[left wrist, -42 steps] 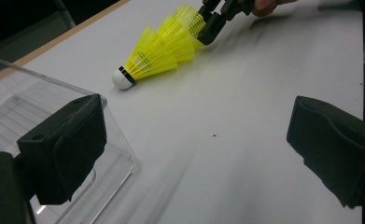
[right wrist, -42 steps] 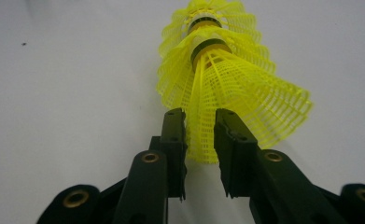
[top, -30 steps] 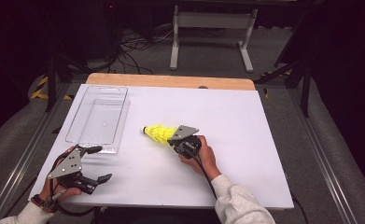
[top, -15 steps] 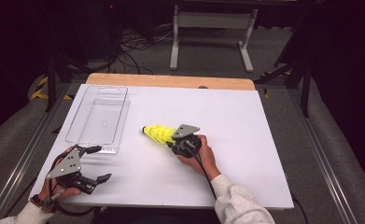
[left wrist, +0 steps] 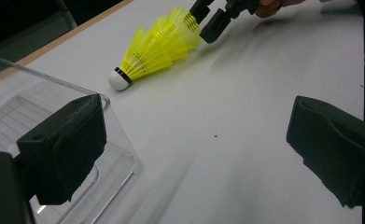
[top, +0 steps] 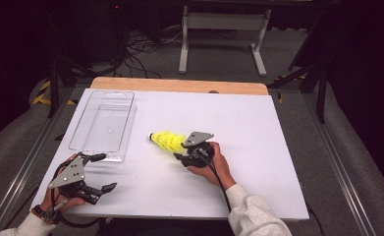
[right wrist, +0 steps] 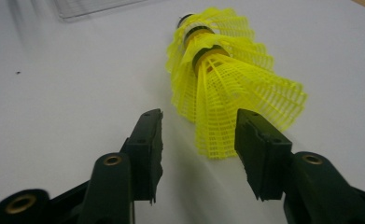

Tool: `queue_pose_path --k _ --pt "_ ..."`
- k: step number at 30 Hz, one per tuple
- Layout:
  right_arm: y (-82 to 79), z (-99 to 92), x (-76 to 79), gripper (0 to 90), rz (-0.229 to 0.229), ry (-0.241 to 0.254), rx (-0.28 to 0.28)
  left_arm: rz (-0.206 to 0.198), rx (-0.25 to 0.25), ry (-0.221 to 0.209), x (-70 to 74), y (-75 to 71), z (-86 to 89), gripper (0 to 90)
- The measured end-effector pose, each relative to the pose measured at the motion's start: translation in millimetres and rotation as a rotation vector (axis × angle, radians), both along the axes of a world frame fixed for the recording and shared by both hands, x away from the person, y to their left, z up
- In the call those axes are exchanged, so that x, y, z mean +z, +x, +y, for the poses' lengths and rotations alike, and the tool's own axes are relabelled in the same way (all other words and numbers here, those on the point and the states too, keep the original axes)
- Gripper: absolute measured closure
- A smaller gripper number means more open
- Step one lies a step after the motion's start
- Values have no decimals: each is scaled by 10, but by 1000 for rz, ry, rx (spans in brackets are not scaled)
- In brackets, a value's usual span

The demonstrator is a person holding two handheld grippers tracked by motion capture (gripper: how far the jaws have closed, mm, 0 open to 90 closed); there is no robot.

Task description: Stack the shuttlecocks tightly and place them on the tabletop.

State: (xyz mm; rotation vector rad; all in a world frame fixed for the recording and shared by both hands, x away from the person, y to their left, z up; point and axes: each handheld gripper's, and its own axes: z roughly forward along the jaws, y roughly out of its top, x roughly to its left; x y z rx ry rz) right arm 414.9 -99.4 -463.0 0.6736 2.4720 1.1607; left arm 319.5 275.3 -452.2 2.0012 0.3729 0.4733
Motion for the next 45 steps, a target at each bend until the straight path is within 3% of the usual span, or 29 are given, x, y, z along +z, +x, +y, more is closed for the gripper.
queue_pose_path --k 7,13,23,35,37,42,45 --pt "-5 62 -21 397 14 -8 24 -1 -1 2 -2 4 -1 56" --pt "17 123 -37 270 23 -19 -1 -2 -3 4 -3 2 -4 56" --pt "41 235 -82 211 44 -18 -14 4 -1 2 -10 4 -15 57" --pt "78 483 -95 295 67 98 -176 7 -3 7 -14 8 -19 57" --pt "76 499 -98 298 63 91 -191 8 -2 7 -15 8 -19 57" --pt "86 598 -134 335 81 125 -277 14 -4 8 -21 18 -25 58" --pt "92 651 -152 382 57 106 -324 14 -2 6 -21 20 -23 58"
